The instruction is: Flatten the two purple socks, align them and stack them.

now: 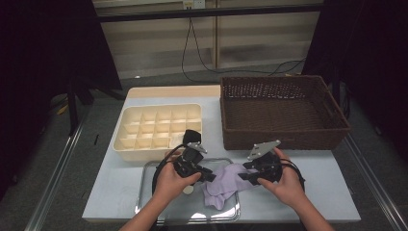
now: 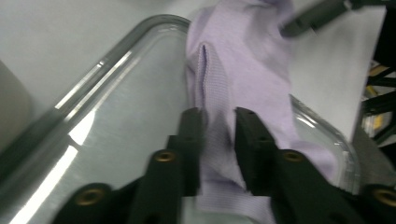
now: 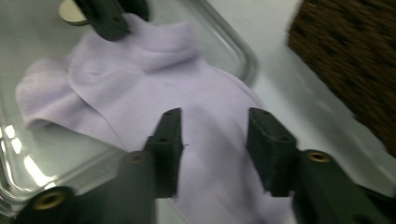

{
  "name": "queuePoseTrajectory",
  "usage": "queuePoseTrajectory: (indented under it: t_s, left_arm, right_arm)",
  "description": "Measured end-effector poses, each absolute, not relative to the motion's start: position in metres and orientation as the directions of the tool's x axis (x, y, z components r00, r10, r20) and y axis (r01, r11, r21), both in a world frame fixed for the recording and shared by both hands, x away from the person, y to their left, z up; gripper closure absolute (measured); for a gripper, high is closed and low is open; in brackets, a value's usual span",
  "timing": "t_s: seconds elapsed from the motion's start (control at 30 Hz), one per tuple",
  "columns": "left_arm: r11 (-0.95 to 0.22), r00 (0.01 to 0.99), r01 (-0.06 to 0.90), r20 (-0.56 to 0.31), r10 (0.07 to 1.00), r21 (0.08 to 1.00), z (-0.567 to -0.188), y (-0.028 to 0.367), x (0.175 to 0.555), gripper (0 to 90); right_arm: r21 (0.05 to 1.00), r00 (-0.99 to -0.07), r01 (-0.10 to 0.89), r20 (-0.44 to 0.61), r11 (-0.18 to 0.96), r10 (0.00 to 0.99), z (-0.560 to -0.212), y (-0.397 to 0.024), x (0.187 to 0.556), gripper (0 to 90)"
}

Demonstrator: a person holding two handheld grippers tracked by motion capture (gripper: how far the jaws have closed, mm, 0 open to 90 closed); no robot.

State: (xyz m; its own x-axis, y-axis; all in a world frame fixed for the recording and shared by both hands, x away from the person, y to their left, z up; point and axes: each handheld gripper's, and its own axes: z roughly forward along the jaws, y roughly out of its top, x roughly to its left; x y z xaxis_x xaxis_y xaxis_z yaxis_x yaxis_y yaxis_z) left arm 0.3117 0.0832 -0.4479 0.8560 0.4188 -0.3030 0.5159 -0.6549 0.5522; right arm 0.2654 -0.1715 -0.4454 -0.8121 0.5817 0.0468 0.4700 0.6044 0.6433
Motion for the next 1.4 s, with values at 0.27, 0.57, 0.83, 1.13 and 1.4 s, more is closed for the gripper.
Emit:
queuePoseTrajectory:
  t_s: [0.27, 0.57, 0.83, 1.13, 1.4]
  left_arm:
    - [-0.641, 0.863, 0.497, -0.256, 0.436, 0.585, -0.448, 0.085, 0.312, 26.3]
    - [-0.64, 0.867, 0.491, -0.258, 0.426, 0.591, -0.45, 0.083, 0.309, 22.3]
    - [-0.678, 0.888, 0.454, -0.233, 0.396, 0.578, -0.452, 0.078, 0.306, 21.6]
    - [-0.678, 0.892, 0.447, -0.236, 0.385, 0.584, -0.455, 0.074, 0.301, 24.3]
    - [-0.745, 0.934, 0.35, -0.155, 0.321, 0.567, -0.461, 0.066, 0.298, 39.2]
  right_arm:
    - [0.613, -0.849, 0.419, 0.004, 0.67, 0.528, -0.459, -0.143, 0.269, 44.4]
    - [0.602, -0.83, 0.46, 0.03, 0.653, 0.557, -0.46, -0.151, 0.269, 80.2]
    - [0.617, -0.772, 0.541, 0.095, 0.571, 0.629, -0.463, -0.165, 0.275, 83.7]
    - [0.621, -0.732, 0.572, 0.093, 0.535, 0.675, -0.463, -0.171, 0.276, 83.7]
    - [0.624, -0.734, 0.564, 0.079, 0.54, 0.675, -0.463, -0.171, 0.275, 83.2]
